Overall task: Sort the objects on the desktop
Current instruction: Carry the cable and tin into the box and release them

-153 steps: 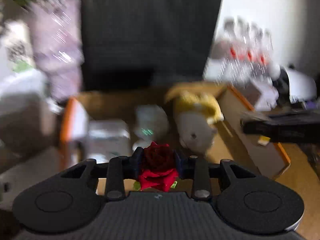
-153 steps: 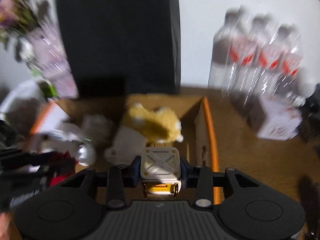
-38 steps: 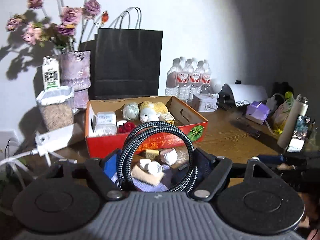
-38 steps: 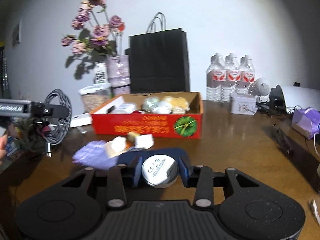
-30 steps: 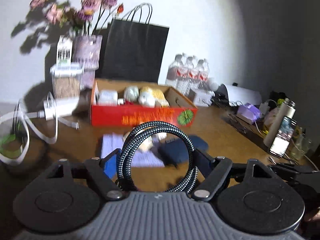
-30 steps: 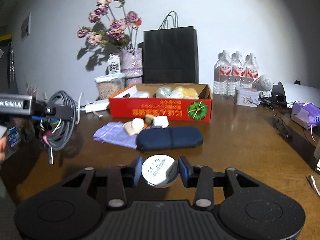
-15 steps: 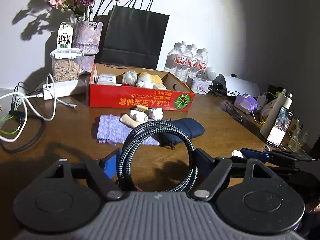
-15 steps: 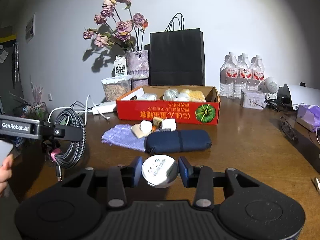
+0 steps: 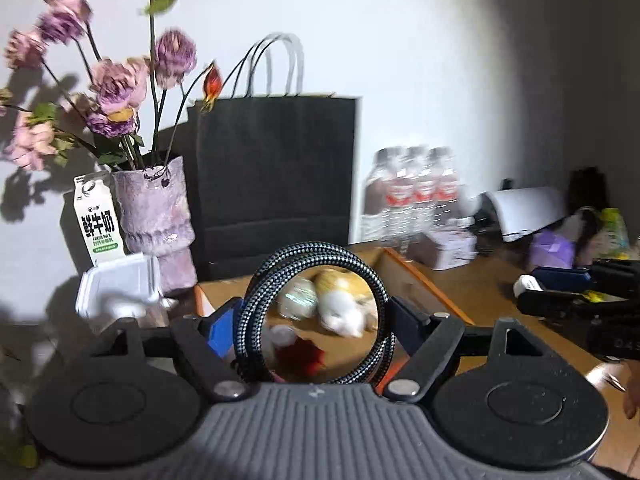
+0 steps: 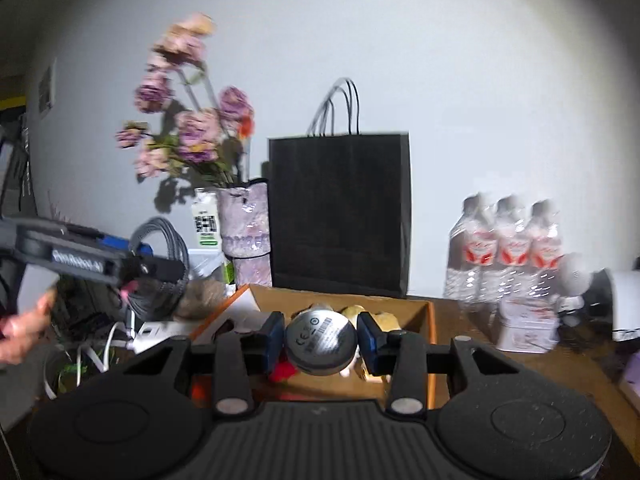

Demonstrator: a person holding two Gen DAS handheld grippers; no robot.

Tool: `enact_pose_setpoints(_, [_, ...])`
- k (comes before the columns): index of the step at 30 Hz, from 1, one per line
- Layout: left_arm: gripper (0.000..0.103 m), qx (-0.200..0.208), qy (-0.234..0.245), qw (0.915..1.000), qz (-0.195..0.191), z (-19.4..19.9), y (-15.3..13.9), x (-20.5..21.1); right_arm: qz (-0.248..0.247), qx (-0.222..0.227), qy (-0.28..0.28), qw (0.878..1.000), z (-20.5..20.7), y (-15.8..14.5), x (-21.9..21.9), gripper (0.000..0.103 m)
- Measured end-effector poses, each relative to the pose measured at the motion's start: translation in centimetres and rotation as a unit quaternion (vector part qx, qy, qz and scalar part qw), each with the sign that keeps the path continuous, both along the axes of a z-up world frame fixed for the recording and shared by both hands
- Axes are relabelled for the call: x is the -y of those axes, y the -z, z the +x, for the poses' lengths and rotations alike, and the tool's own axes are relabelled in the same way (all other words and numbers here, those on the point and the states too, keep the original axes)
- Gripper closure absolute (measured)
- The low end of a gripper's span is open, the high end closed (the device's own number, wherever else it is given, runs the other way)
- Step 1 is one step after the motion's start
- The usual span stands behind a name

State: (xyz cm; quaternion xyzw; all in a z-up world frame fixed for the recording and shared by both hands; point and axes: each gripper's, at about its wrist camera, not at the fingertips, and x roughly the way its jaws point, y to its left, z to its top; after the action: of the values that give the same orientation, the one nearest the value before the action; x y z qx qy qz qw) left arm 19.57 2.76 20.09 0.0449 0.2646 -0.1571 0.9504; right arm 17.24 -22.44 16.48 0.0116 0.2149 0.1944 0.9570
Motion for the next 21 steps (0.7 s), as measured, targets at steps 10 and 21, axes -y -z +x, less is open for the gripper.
enact_pose_setpoints(10, [0.024, -0.204, -0.033, 0.9771, 0.05, 15.7, 12.2, 0.3, -0.021, -0.248, 0.009, 0.968, 18.6, 10.5, -5.7, 0.065])
enact_pose_setpoints(21, [0.008, -0.238, -0.011, 0.9644, 0.115, 16.3, 14.4, 0.9, -0.036, -0.283, 0.004, 0.959, 18.9, 13.2, -7.3, 0.051])
